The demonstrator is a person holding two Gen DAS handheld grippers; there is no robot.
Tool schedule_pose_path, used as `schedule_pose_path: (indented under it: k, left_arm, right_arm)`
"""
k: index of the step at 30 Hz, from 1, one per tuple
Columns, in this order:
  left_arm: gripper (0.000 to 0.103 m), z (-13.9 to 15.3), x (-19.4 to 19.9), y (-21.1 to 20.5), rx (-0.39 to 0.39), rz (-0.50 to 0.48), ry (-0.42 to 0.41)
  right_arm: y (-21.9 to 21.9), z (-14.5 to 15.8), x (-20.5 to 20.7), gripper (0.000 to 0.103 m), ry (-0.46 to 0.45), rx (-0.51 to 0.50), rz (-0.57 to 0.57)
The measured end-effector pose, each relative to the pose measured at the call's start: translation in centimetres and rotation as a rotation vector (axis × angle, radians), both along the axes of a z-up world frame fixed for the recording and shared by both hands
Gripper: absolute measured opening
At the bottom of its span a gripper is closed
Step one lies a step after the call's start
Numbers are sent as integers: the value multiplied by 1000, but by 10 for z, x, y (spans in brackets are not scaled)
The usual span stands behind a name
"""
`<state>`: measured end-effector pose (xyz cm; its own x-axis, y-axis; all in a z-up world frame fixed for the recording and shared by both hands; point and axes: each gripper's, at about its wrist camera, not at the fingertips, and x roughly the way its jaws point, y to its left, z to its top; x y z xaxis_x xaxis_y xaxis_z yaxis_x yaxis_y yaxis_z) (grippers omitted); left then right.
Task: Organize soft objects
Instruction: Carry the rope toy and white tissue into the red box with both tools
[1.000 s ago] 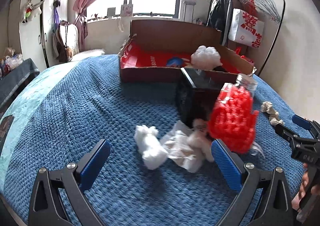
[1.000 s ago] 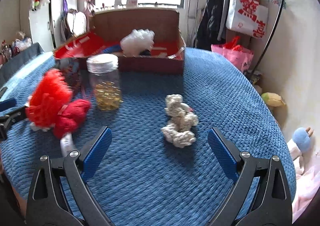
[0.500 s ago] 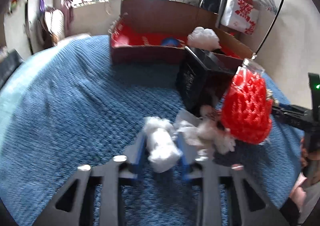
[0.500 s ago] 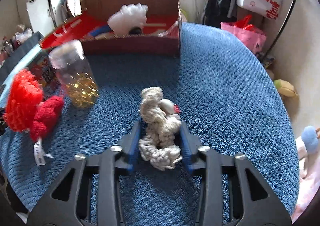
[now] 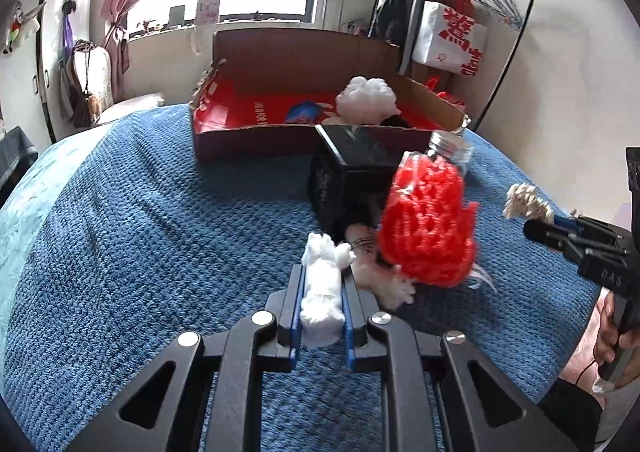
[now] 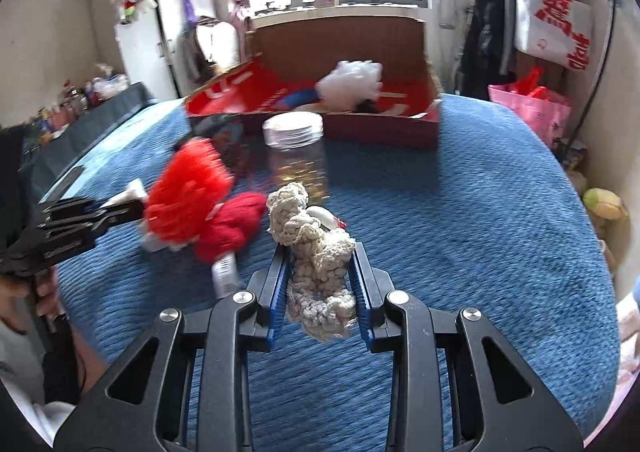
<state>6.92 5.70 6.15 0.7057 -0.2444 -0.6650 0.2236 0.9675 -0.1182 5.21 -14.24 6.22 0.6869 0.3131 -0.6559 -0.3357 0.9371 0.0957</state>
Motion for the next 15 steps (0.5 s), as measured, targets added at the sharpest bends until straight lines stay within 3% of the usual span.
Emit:
schedule_pose_path:
  k: [15]
  left_arm:
    - [17,5,-10,3,-3,-9,-7]
  right_arm:
    - [19,-5,-8,28,16,-5,51]
